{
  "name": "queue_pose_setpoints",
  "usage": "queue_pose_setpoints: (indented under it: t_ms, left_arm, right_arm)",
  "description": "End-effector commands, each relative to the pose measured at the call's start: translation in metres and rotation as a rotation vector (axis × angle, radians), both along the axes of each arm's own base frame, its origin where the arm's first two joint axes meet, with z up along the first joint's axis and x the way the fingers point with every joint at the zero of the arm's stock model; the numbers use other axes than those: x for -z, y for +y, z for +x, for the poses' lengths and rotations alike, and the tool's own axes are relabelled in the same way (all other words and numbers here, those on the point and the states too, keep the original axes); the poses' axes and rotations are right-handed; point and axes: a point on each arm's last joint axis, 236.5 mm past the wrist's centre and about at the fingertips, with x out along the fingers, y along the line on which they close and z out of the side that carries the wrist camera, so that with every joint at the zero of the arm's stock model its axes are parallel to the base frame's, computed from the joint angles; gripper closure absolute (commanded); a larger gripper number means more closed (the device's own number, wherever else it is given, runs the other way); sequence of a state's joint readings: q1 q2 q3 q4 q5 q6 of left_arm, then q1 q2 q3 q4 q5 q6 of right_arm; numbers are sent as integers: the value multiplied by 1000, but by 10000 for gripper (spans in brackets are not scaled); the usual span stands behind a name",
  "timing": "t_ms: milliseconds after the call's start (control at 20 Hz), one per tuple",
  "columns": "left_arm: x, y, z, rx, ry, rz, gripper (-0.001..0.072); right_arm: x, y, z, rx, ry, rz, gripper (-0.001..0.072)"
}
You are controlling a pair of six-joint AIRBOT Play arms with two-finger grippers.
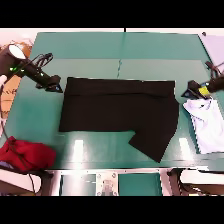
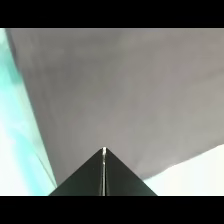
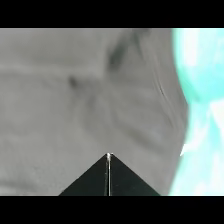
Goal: Fold the shirts.
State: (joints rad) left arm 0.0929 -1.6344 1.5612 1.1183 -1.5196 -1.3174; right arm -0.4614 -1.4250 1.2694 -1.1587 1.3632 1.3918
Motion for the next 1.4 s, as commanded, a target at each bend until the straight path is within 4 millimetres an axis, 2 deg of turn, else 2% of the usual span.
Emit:
queue_pose_setpoints:
  t_ms: [0, 100, 150, 200, 250, 300, 350, 400, 450, 550, 650, 850, 1000, 1100, 1150, 1250, 1350]
  left_arm:
    - [-12, 2, -46, -33, -7, 31, 689]
    - [-6, 2, -80, -84, -71, 46, 689]
    - [-2, 2, -98, -118, -103, 51, 689]
    - [3, 2, -113, -154, -127, 55, 688]
    - [9, 2, -127, -203, -136, 54, 686]
    - [16, 1, -142, -238, -127, 51, 685]
    - [22, -1, -155, -257, -114, 48, 537]
    - [28, -2, -164, -292, -95, 42, 260]
    - [34, -2, -169, -303, -81, 40, 224]
    - [45, -2, -172, -321, -71, 39, 224]
    - [52, -7, -173, -363, -59, 11, 224]
    - [66, -42, -179, -457, -7, -171, 226]
    - [87, -73, -196, -436, 18, -173, 238]
    - [92, -89, -191, -450, -33, -165, 235]
    - [92, -90, -181, -482, -79, -152, 235]
    - [94, -78, -162, -548, -161, -101, 234]
    - [105, -67, -160, -613, -140, -56, 234]
  right_arm:
    - [9, -17, -96, 183, 157, -89, 697]
    - [26, -19, -160, 327, 270, -142, 696]
    - [37, -11, -181, 356, 295, -134, 650]
    - [51, 1, -193, 377, 301, -115, 499]
    - [65, 15, -199, 390, 291, -79, 394]
    - [80, 32, -201, 409, 285, -21, 345]
    - [92, 49, -198, 401, 260, 44, 339]
    - [102, 66, -192, 386, 215, 108, 339]
    - [109, 78, -186, 387, 172, 159, 340]
    - [118, 92, -174, 410, 111, 234, 340]
    - [123, 102, -171, 408, 118, 290, 341]
    - [123, 117, -172, 391, 152, 370, 360]
    - [122, 118, -172, 372, 145, 368, 360]
    - [122, 118, -171, 374, 140, 372, 359]
    - [121, 118, -170, 376, 138, 375, 359]
    - [121, 119, -170, 376, 139, 376, 359]
    - [120, 119, -168, 383, 134, 383, 359]
